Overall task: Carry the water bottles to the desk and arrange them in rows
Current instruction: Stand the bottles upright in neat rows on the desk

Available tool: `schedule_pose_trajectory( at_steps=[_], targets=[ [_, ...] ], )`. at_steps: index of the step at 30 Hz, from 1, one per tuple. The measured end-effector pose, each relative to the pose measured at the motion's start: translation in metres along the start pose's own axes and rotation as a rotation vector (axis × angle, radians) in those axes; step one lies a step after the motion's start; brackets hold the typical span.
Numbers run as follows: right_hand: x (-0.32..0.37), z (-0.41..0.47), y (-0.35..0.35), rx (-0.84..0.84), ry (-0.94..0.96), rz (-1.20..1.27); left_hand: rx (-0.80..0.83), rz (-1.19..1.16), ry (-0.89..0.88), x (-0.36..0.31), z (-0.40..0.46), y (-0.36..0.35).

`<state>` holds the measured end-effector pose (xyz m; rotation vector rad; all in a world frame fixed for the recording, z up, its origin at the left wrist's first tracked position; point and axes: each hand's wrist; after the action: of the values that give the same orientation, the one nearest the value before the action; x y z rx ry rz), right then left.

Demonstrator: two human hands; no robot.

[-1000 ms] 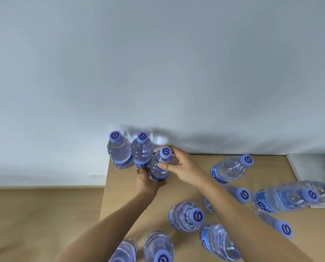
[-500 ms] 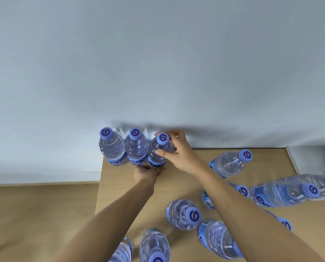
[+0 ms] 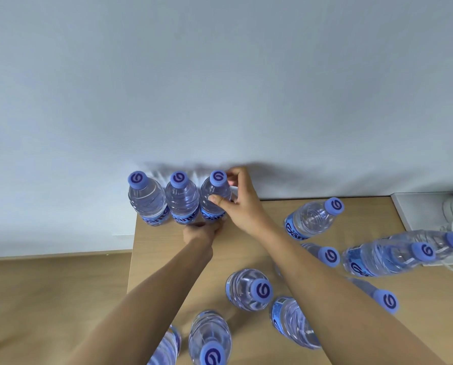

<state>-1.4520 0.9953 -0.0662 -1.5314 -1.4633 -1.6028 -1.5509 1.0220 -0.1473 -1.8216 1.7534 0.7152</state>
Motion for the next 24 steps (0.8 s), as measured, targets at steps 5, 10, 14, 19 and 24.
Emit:
schedule_pose_trajectory(
  at_steps=[5, 10, 14, 19, 24],
  targets=[
    [0.001, -0.005, -0.002, -0.029, -0.020, -0.051, 0.090, 0.050, 0.071, -0.008, -0.008, 0.021],
    [0.014, -0.031, 0.012, -0.006, -0.126, -0.003, 0.329, 0.322, -0.124, -0.019, -0.037, 0.046],
    [0.026, -0.079, 0.029, 0.111, -0.160, 0.028, 0.569, 0.586, -0.361, -0.038, -0.068, 0.058],
    [0.029, -0.136, 0.028, 0.136, -0.190, 0.105, 0.621, 0.677, -0.497, -0.055, -0.102, 0.068],
    [0.009, -0.167, 0.010, -0.083, -0.190, 0.132, 0.605, 0.597, -0.560, -0.058, -0.132, 0.077]
  ],
)
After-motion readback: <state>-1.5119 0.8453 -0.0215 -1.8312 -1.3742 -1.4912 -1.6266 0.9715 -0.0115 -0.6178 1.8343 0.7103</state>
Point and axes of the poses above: each hand's wrist, its own z-axis towards the middle knuckle, its own y-axis out of the back of the hand, x = y × z, and after that the axes turned 6 degrees about -y, right-handed
